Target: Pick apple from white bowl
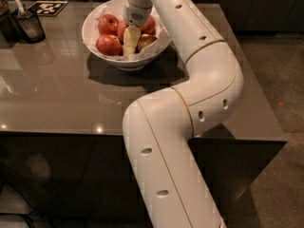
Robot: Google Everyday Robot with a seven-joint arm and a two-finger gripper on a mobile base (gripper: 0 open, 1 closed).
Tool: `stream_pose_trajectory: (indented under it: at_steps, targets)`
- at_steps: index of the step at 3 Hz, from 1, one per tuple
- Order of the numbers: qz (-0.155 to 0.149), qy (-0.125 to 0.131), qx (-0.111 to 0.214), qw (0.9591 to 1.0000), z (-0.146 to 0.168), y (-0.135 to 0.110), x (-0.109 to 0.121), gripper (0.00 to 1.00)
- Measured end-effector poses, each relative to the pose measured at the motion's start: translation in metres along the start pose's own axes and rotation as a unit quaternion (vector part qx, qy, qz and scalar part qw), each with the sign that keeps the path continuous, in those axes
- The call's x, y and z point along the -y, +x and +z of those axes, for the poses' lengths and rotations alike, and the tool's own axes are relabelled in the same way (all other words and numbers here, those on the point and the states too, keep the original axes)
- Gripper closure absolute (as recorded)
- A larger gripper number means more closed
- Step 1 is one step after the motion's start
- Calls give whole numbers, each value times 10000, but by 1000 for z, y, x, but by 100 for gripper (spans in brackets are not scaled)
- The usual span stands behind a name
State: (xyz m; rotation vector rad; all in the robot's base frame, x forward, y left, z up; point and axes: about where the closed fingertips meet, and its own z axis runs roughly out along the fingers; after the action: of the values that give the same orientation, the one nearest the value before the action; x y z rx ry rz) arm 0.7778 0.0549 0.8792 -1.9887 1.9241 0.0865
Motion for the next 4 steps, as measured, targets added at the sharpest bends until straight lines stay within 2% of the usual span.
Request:
stream_pose_trajectory:
  at_steps: [3, 4]
  targets:
    - [0, 4, 0, 10000, -11, -4, -4, 89]
    - [0, 6, 2, 10000, -11, -4, -3, 100]
